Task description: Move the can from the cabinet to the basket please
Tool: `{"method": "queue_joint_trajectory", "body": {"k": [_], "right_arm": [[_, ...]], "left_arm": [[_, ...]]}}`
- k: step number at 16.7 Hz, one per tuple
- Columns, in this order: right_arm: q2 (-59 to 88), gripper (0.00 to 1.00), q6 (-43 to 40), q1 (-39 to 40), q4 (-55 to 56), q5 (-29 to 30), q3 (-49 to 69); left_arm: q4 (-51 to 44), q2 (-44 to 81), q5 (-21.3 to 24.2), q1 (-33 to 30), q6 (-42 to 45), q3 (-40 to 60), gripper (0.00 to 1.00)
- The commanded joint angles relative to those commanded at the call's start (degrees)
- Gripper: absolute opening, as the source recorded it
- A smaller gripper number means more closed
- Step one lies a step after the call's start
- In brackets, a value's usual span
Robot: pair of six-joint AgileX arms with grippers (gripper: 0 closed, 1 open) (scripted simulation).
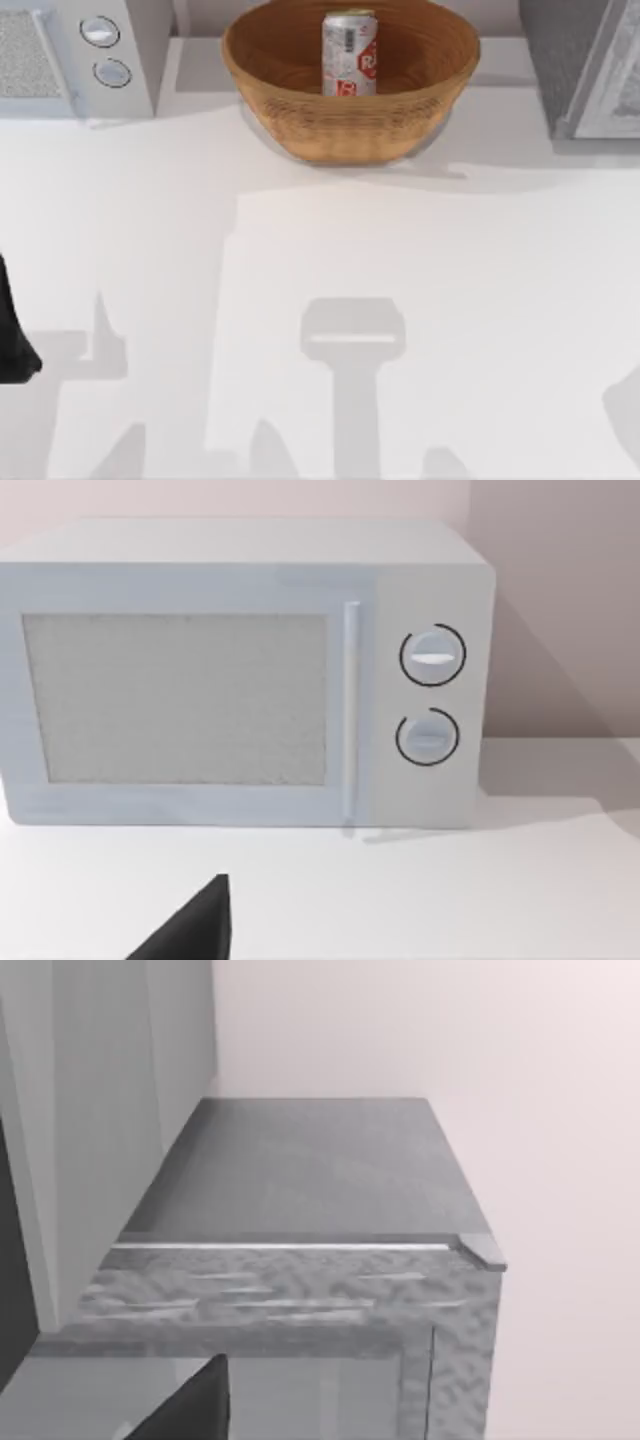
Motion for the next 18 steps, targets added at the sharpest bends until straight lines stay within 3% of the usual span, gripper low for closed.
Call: {"method": "queue_joint_trajectory", "body": {"k": [7,10,14,18], "right_arm": [[0.0,1.0,0.0,0.4,-0.2,0.6,0.6],[0.3,1.0,-0.1,5.6,-0.5,5.8,1.4],[0.7,1.0,-0.4,20.4,-1.4,20.7,2.4],[0.6,1.0,-0.5,41.9,-2.4,42.3,2.5]], "left_arm": [[0.0,0.0,0.0,0.0,0.0,0.0,1.0],[0.0,0.0,0.0,0.0,0.0,0.0,1.0],[0.0,0.0,0.0,0.0,0.0,0.0,1.0],[0.0,0.0,0.0,0.0,0.0,0.0,1.0]]}}
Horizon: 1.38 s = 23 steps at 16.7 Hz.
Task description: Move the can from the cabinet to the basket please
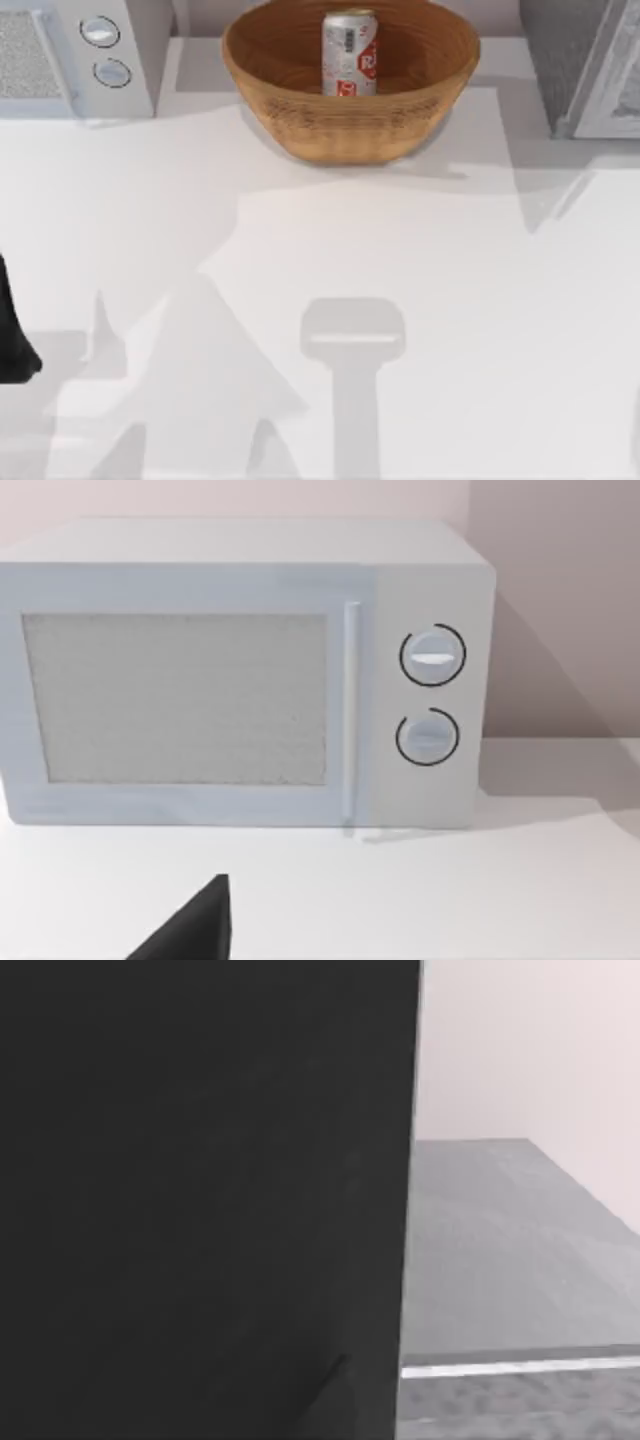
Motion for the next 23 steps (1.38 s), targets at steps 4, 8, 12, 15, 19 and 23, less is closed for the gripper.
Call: {"method": "queue_joint_trajectory", "body": {"k": [4,8,12,15,19,23], "right_arm": [[-1.0,1.0,0.0,22.3,-0.8,22.1,-1.0],[-2.5,1.0,0.0,37.5,-1.1,37.3,-2.5],[-3.4,1.0,0.0,43.1,-1.2,42.8,-3.4],[-3.4,1.0,0.0,43.1,-1.2,42.8,-3.4],[-2.6,1.0,-0.7,40.6,-0.9,42.8,-1.3],[3.0,1.0,-0.7,37.5,0.7,39.8,2.4]], "left_arm": [[0.0,0.0,0.0,0.0,0.0,0.0,1.0],[0.0,0.0,0.0,0.0,0.0,0.0,1.0],[0.0,0.0,0.0,0.0,0.0,0.0,1.0],[0.0,0.0,0.0,0.0,0.0,0.0,1.0],[0.0,0.0,0.0,0.0,0.0,0.0,1.0],[0.0,0.0,0.0,0.0,0.0,0.0,1.0]]}}
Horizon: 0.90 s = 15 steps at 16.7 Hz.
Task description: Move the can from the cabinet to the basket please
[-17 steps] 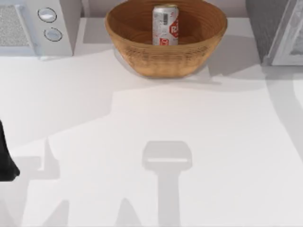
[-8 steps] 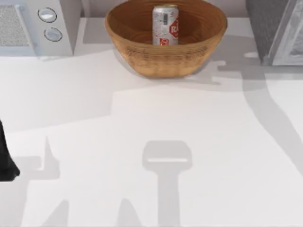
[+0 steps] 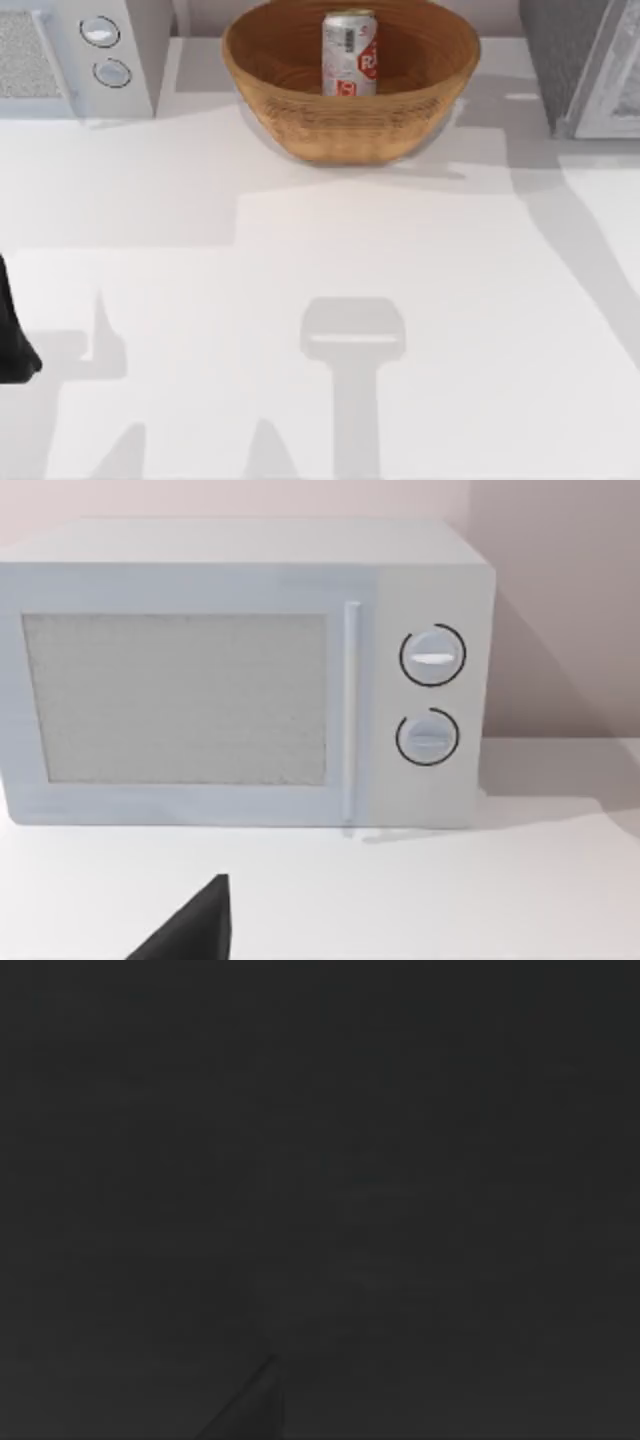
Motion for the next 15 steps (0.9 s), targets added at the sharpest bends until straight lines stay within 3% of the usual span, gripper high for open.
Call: {"method": "queue_joint_trajectory", "body": {"k": [9,15], "right_arm": [[-3.1,1.0,-0.1,-0.6,1.2,-1.1,-2.8],[-18.6,1.0,-0.4,-4.5,5.7,-5.5,-22.9]], "left_arm": [[0.0,0.0,0.0,0.0,0.0,0.0,1.0],[0.0,0.0,0.0,0.0,0.0,0.0,1.0]]}}
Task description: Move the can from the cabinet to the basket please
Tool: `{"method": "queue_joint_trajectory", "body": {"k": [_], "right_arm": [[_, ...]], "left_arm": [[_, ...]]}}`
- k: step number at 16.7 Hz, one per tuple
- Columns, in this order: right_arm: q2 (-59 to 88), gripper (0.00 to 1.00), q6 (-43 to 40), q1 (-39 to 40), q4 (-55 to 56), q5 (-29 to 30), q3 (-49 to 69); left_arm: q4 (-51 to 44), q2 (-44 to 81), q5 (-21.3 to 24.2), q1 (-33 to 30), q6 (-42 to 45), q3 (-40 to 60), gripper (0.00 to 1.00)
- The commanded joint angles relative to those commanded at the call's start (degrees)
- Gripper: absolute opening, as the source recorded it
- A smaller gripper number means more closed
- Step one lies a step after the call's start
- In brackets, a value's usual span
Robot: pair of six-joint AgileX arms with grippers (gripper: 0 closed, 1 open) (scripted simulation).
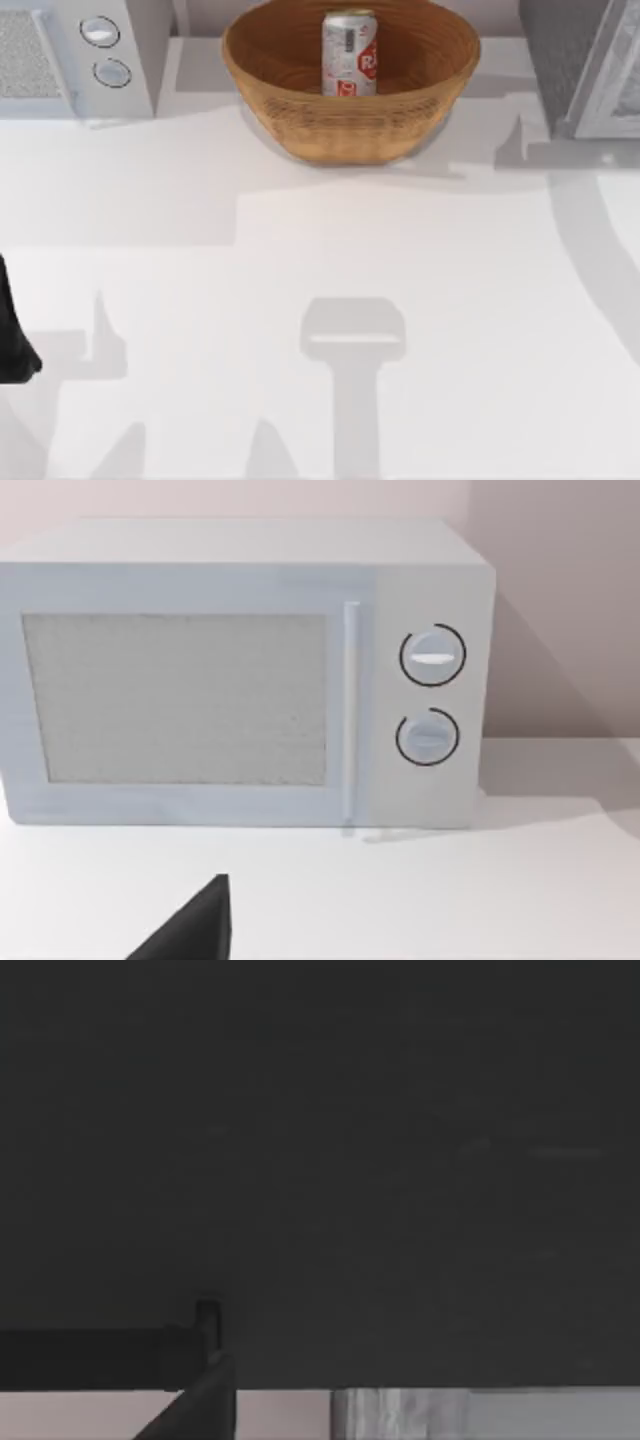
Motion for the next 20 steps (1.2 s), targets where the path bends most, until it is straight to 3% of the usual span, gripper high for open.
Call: {"method": "queue_joint_trajectory", "body": {"k": [12,16,20], "right_arm": [[-47.6,1.0,-0.1,-11.8,13.3,-13.4,-65.8],[-58.7,1.0,-0.1,-14.5,16.6,-16.6,-78.5],[-61.8,1.0,-0.1,-15.3,17.5,-17.5,-81.6]], "left_arm": [[0.0,0.0,0.0,0.0,0.0,0.0,1.0],[0.0,0.0,0.0,0.0,0.0,0.0,1.0],[0.0,0.0,0.0,0.0,0.0,0.0,1.0]]}}
